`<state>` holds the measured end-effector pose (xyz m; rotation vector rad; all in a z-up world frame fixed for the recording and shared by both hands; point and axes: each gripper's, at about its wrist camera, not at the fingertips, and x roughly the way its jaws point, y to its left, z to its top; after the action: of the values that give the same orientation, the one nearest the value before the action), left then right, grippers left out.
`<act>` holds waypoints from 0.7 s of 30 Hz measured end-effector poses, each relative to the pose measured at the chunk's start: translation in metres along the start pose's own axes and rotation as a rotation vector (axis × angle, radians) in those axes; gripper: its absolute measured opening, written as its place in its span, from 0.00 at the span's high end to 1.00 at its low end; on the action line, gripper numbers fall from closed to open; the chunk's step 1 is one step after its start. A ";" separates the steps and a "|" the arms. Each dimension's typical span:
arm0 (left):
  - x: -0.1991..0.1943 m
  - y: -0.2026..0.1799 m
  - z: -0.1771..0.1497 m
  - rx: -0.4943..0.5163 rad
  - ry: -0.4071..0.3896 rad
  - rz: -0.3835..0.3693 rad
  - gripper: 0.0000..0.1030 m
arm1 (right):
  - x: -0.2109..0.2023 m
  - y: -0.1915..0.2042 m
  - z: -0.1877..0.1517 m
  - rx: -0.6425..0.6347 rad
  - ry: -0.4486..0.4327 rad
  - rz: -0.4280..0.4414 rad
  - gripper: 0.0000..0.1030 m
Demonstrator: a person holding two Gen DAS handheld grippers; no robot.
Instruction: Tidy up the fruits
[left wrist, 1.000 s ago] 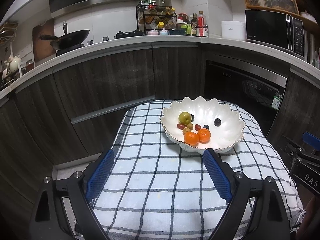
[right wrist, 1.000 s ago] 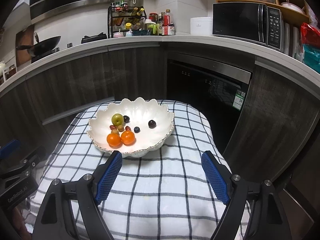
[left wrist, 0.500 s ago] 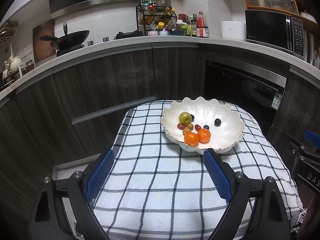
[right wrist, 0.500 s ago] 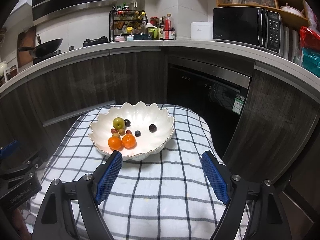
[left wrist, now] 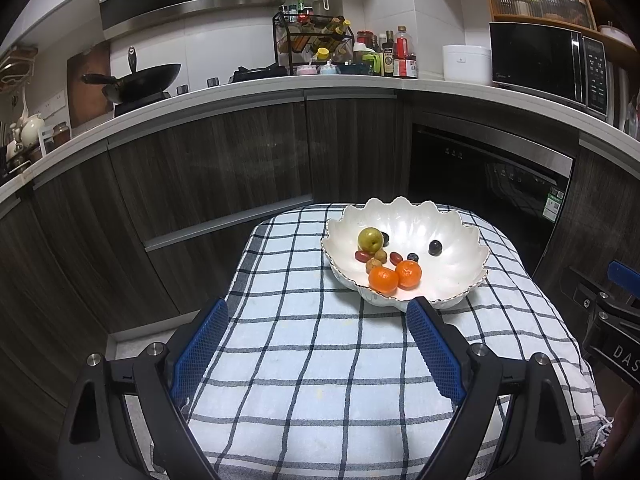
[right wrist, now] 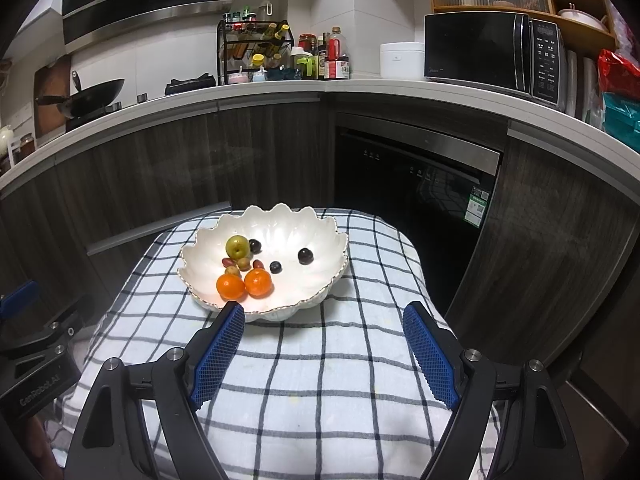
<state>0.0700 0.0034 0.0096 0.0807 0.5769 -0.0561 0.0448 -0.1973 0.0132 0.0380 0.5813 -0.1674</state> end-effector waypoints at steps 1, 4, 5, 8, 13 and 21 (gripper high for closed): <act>0.000 0.000 0.000 0.000 -0.001 0.000 0.11 | 0.000 0.000 0.000 0.000 0.000 0.000 0.20; -0.001 0.000 0.000 0.000 -0.001 0.001 0.11 | 0.000 0.000 0.000 0.002 -0.001 0.002 0.20; -0.001 0.000 0.000 0.001 -0.001 0.000 0.11 | 0.000 0.000 0.000 0.002 0.000 0.001 0.20; -0.001 0.000 0.000 0.001 -0.001 -0.001 0.11 | 0.000 0.000 0.000 0.006 0.002 0.002 0.20; -0.003 0.002 0.002 0.002 -0.005 0.000 0.11 | -0.002 0.002 0.000 0.011 0.001 0.001 0.20; -0.004 0.001 0.002 0.003 -0.008 0.004 0.11 | -0.001 0.000 0.001 0.013 -0.001 0.009 0.20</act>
<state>0.0675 0.0048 0.0133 0.0846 0.5685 -0.0540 0.0439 -0.1970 0.0145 0.0533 0.5794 -0.1624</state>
